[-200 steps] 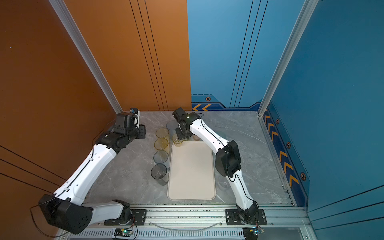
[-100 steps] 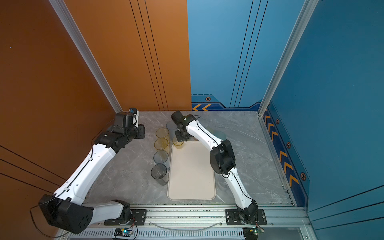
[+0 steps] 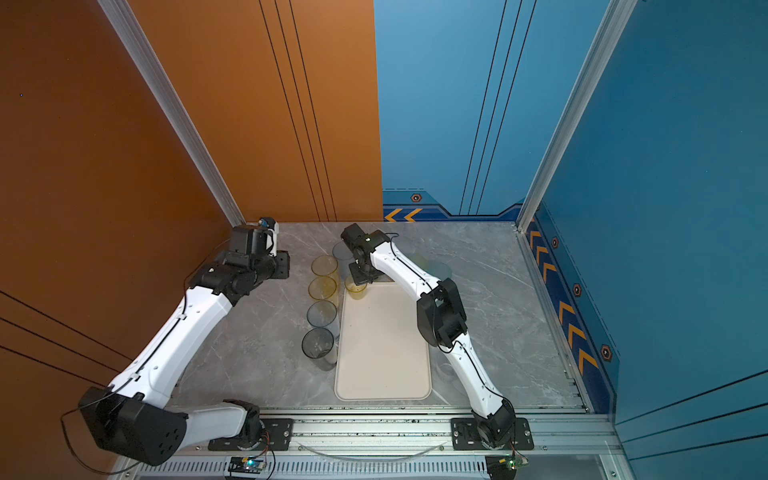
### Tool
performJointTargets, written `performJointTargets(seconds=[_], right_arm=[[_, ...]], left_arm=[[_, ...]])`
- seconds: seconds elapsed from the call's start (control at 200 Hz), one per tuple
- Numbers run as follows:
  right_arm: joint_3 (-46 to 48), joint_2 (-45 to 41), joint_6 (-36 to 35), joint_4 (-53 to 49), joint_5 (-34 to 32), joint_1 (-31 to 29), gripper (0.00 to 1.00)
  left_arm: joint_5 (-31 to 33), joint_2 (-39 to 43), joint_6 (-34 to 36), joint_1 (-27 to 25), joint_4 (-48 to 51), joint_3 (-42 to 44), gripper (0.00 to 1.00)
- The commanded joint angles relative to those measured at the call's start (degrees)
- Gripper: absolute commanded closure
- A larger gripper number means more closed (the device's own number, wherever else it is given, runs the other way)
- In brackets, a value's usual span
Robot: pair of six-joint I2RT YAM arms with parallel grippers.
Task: Place the glasses into the tray
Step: 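Lower the yellow glass onto the tray's far end and open right gripper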
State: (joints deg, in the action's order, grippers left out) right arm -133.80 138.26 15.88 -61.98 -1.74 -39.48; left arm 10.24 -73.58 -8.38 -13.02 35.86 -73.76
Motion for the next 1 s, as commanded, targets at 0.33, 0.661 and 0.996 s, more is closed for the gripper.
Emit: performJointTargets(seconds=[0.33, 0.661, 0.996], right_arm=[[-1.5, 0.8, -0.1, -1.2, 0.0, 0.1, 0.82], [-1.2, -4.2, 0.2, -1.2, 2.1, 0.1, 0.75], [5.7, -19.1, -1.0, 1.0, 7.2, 2.8, 0.75]], left_arm=[[-1.1, 0.2, 1.1, 0.8, 1.9, -0.8, 0.57], [0.0, 1.4, 1.1, 0.8, 2.0, -0.2, 0.56], [0.4, 2.3, 1.3, 0.9, 2.4, 0.5, 0.56]])
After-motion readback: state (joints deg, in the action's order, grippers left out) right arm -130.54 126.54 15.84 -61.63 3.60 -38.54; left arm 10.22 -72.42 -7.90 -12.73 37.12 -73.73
